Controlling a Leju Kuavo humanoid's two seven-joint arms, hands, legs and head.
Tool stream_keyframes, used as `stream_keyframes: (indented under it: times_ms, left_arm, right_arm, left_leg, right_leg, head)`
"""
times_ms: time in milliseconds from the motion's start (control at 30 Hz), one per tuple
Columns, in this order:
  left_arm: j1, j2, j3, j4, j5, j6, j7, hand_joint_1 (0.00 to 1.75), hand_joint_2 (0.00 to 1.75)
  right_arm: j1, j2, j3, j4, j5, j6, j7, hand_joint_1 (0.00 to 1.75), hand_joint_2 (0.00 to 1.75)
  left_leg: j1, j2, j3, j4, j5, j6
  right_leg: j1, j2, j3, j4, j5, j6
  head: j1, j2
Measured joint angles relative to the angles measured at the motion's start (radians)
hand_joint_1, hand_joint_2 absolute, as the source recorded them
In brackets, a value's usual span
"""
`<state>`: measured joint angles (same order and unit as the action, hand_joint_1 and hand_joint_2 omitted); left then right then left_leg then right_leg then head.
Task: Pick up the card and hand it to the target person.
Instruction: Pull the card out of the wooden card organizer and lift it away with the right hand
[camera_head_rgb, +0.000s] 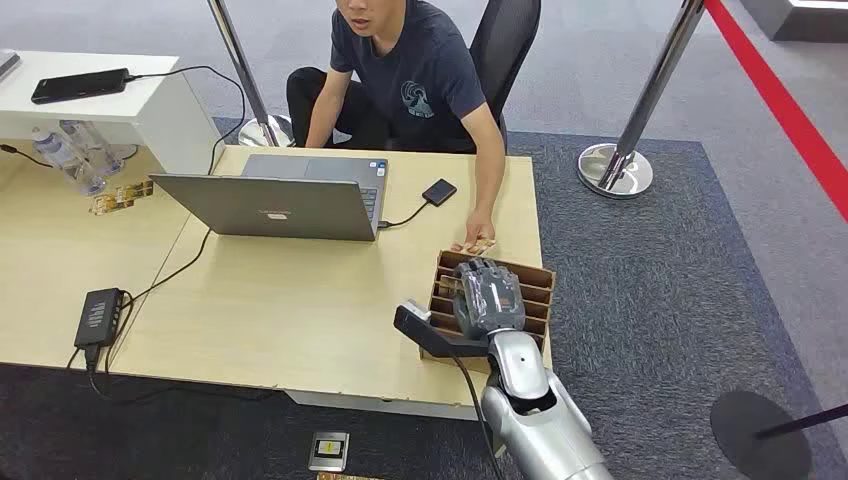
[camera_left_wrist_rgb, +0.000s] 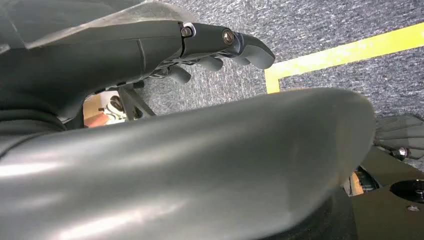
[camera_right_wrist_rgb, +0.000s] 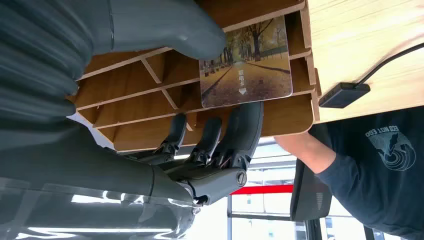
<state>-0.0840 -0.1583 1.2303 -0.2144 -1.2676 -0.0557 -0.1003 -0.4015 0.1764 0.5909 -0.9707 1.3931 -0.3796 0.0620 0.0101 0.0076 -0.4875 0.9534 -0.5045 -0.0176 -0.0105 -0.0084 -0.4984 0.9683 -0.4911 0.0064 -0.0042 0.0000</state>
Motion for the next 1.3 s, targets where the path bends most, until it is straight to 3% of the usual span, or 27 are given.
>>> stream_keyframes:
  times_ms: [400, 700, 967, 1300]
  left_arm:
    - [0.000, 0.000, 0.002, 0.000, 0.007, 0.001, 0.004, 0.00, 0.00]
    - [0.000, 0.000, 0.004, 0.000, 0.007, 0.001, 0.004, 0.00, 0.00]
    - [0.001, 0.000, 0.004, 0.000, 0.004, 0.001, -0.009, 0.00, 0.00]
    - [0.001, 0.000, 0.004, 0.000, 0.006, 0.001, -0.011, 0.00, 0.00]
  right_arm:
    - [-0.027, 0.016, 0.000, 0.041, -0.001, -0.009, -0.016, 1.00, 1.75]
    - [-0.037, 0.022, 0.000, 0.061, -0.005, -0.022, -0.020, 1.74, 1.75]
    - [-0.029, 0.012, 0.000, 0.042, 0.000, -0.029, -0.019, 1.75, 1.75]
    - [0.044, -0.080, 0.001, -0.242, -0.013, -0.019, -0.049, 1.75, 1.75]
  left_leg:
    - [0.000, 0.000, 0.000, 0.000, 0.000, 0.000]
    - [0.000, 0.000, 0.000, 0.000, 0.000, 0.000]
    - [0.000, 0.000, 0.000, 0.000, 0.000, 0.000]
    - [0.000, 0.000, -0.001, 0.000, 0.000, 0.000]
  right_leg:
    - [0.000, 0.000, 0.000, 0.000, 0.000, 0.000]
    - [0.000, 0.000, 0.000, 0.000, 0.000, 0.000]
    - [0.000, 0.000, 0.000, 0.000, 0.000, 0.000]
    - [0.000, 0.000, -0.001, 0.000, 0.000, 0.000]
  head:
    - [0.000, 0.000]
    - [0.000, 0.000]
    - [0.000, 0.000]
    - [0.000, 0.000]
